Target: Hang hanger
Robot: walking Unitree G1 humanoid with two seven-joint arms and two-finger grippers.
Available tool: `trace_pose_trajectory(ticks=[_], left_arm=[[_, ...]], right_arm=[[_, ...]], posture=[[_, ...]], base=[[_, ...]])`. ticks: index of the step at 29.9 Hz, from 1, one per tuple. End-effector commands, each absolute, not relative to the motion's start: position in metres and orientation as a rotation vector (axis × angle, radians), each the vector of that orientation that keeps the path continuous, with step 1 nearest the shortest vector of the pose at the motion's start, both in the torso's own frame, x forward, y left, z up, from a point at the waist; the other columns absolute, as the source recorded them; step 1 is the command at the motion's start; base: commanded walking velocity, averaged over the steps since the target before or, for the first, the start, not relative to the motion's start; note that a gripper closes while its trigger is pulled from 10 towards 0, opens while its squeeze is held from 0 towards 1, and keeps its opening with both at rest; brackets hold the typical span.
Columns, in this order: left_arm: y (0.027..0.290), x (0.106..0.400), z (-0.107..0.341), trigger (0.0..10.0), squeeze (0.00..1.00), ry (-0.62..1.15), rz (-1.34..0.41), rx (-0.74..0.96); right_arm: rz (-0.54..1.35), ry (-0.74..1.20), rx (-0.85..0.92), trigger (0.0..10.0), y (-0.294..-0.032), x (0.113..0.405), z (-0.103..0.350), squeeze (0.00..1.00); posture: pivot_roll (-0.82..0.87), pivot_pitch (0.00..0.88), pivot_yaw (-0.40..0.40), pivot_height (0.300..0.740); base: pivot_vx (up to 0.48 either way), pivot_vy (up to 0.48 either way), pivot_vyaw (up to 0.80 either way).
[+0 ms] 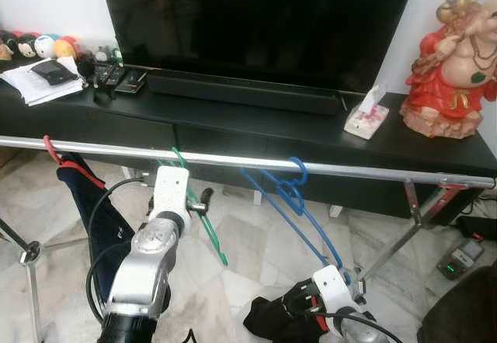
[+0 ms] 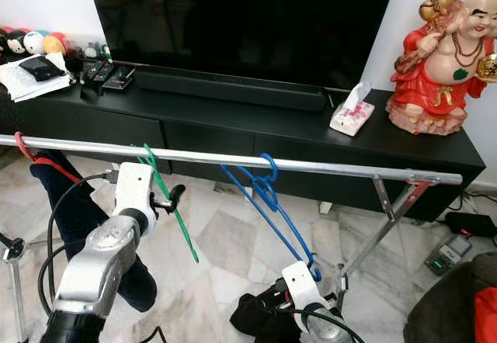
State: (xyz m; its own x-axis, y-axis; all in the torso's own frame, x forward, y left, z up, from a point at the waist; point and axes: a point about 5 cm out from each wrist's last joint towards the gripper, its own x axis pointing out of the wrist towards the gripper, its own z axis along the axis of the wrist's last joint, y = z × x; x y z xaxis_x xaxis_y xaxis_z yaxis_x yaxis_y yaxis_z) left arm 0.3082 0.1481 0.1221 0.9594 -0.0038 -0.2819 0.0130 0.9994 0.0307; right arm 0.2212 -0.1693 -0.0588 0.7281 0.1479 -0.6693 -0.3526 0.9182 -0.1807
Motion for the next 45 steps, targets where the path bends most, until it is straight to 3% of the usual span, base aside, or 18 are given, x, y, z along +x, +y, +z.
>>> trace_pose_trajectory(ticks=[1, 17, 25, 45], left_arm=[[0.149, 0.312, 0.122, 10.0, 0.00, 0.295, 0.003, 0.005], [0.151, 0.329, 0.119, 10.0, 0.00, 0.315, -0.001, 0.056], [0.155, 0.327, 0.108, 10.0, 0.00, 0.379, 0.039, 0.077], [0.151, 0.324, 0.115, 10.0, 0.00, 0.334, -0.008, 0.084]], right_arm=[[0.277, 0.697, -0.319, 10.0, -0.170, 0.224, -0.057, 0.00], [0.275, 0.695, -0.323, 10.0, -0.173, 0.226, -0.056, 0.00], [0.276, 0.698, -0.321, 10.0, -0.171, 0.226, -0.056, 0.00], [0.278, 0.693, -0.321, 10.0, -0.171, 0.226, -0.056, 0.00]], posture=[[0.02, 0.000, -0.051, 0.740], [0.02, 0.000, -0.057, 0.740], [0.02, 0.000, -0.053, 0.740], [0.02, 0.000, -0.054, 0.740]], base=[[0.000, 0.000, 0.00], [0.000, 0.000, 0.00], [0.000, 0.000, 0.00], [0.000, 0.000, 0.00]])
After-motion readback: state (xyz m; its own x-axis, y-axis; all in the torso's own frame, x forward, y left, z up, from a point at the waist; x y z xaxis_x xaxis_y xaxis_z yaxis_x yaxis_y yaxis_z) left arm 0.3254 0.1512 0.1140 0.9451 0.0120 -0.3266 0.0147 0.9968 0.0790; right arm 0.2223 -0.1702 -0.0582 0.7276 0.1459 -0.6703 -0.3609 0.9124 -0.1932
